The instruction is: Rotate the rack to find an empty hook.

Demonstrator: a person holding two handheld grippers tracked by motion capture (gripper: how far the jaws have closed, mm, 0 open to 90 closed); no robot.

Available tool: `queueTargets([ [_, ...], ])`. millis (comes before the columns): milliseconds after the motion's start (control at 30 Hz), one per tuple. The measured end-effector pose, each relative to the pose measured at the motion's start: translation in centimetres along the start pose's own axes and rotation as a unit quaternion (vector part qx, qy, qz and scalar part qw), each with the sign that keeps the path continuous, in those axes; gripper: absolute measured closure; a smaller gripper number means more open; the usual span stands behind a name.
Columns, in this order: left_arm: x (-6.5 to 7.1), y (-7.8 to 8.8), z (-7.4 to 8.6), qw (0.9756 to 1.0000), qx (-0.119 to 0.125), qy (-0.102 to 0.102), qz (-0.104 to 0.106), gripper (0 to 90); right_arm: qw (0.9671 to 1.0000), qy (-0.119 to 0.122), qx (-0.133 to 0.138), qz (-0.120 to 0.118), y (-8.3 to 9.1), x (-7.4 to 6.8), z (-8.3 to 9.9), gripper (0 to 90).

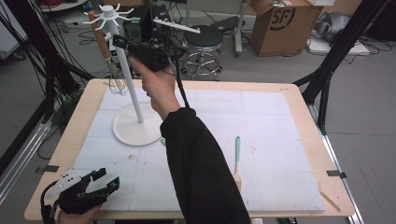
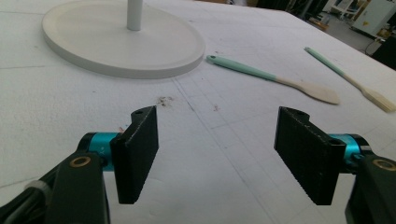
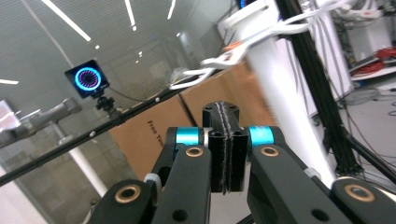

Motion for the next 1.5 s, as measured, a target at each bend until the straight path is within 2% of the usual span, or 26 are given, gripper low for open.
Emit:
queueTargets([
  [133, -0.1, 0.0, 0.0, 1.0000, -0.001, 0.000, -0.002, 31.1, 0.9996, 0.002, 0.027, 0.008, 1.4, -0.1, -1.1, 90.0],
  [267, -0.1, 0.0, 0.0, 1.0000, -0.001, -0.001, -0.002, 31.1, 0.9990, 0.002, 0.045, 0.006, 1.8, -0.2, -2.1, 90.0],
  [467, -0.3, 0.1, 0.0, 1.0000, 0.000, 0.002, -0.003, 31.1, 0.9993, 0.002, 0.037, -0.011, 0.6, -0.9, -2.0, 90.0],
  [700, -0.3, 0.1, 0.0, 1.0000, 0.003, 0.005, -0.001, 31.1, 0.9997, 0.004, 0.020, -0.014, -1.0, -1.1, -1.5, 90.0],
  [867, -0.6, 0.0, 0.0, 0.9999, 0.001, 0.010, -0.003, 31.1, 0.9998, 0.010, -0.008, -0.015, -1.3, -1.4, -0.6, 90.0],
  [933, -0.6, 0.0, -0.1, 0.9999, 0.003, 0.015, 0.000, 31.2, 0.9997, 0.012, -0.020, -0.011, -0.6, -1.5, -0.1, 89.7],
  [1033, -0.3, 0.0, -0.1, 0.9999, 0.004, 0.012, 0.003, 31.1, 0.9993, 0.011, -0.035, 0.000, 1.2, -1.6, 0.9, 88.6],
  [1133, 0.1, -0.1, -0.1, 1.0000, 0.002, 0.007, 0.007, 31.1, 0.9987, -0.003, -0.047, 0.021, 3.6, -1.2, 2.0, 88.3],
  [1300, 0.3, -0.2, -0.1, 1.0000, 0.000, 0.003, 0.007, 31.1, 0.9975, -0.017, -0.043, 0.053, 7.6, -0.4, 3.6, 79.3],
  [1367, 0.3, -0.3, -0.2, 1.0000, -0.001, 0.005, 0.006, 31.1, 0.9970, -0.025, -0.039, 0.061, 9.1, -0.2, 4.1, 73.8],
  [1500, 0.4, -0.5, -0.2, 1.0000, -0.001, 0.002, 0.005, 31.1, 0.9960, -0.036, -0.043, 0.069, 11.4, 0.1, 5.3, 69.4],
])
Point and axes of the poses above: each handheld gripper's, and its own axes: y roughly backward along the jaws, z roughly out of its underside, x roughly to its right, the point moved 3 cm from there along -y, roughly forward along the jaws, and after that the axes turned 15 degrees about -z, right-handed, at the moved point
